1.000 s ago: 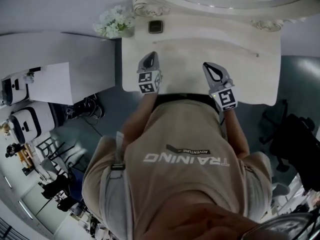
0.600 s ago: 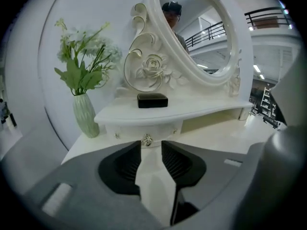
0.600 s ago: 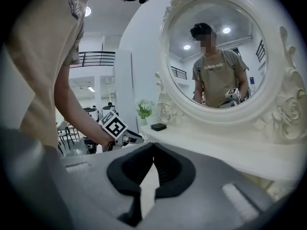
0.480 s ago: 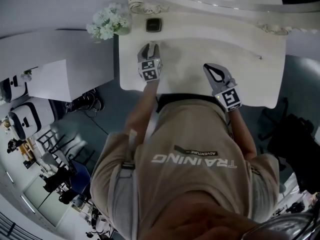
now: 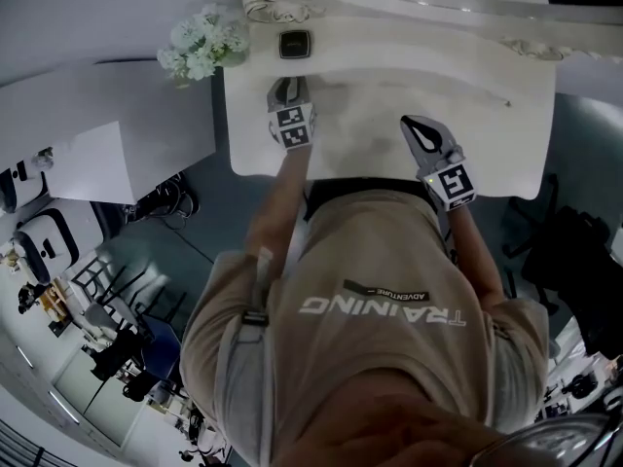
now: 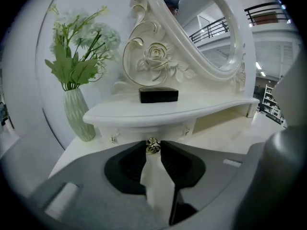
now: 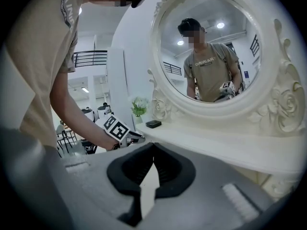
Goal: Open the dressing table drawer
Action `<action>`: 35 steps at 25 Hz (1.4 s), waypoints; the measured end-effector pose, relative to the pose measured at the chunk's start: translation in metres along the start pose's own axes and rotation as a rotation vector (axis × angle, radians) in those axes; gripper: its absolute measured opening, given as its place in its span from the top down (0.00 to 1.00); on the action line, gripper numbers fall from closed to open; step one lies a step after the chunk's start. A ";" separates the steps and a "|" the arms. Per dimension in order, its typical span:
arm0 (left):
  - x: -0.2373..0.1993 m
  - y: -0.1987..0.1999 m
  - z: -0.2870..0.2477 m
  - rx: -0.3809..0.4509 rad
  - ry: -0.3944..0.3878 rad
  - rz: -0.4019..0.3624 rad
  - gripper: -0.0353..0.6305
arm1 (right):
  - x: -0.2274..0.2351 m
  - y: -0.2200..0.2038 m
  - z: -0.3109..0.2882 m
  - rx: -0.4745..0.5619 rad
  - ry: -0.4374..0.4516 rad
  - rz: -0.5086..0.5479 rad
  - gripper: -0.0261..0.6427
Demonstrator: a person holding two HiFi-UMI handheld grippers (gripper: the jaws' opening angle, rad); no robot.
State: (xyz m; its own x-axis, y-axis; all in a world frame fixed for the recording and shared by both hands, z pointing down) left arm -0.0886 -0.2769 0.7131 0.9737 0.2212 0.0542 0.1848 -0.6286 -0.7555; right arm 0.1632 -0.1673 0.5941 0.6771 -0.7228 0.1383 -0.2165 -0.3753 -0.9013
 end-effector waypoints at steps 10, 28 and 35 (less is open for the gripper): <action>0.006 -0.010 0.018 -0.028 -0.016 -0.014 0.80 | -0.016 0.009 -0.004 0.010 -0.010 -0.002 0.96; 0.014 -0.038 0.046 -0.060 -0.017 0.004 0.80 | -0.041 0.009 -0.003 0.015 0.019 0.017 0.96; 0.010 -0.043 0.056 -0.073 -0.037 0.002 0.76 | -0.051 0.012 -0.005 0.020 0.028 0.020 0.96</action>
State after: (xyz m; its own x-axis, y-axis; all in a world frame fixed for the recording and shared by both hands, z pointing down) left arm -0.0943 -0.2057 0.7093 0.9689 0.2460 0.0276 0.1931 -0.6814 -0.7060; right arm 0.1225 -0.1373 0.5782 0.6528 -0.7461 0.1310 -0.2158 -0.3489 -0.9120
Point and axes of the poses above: the fingertips, and each gripper's own axes: z backward along the fingers, x to its right, y out of its top, the point moved 2 cm from there along z, backward along the fingers, and after that the axes turned 5 degrees about -x, right-handed, at the moved point
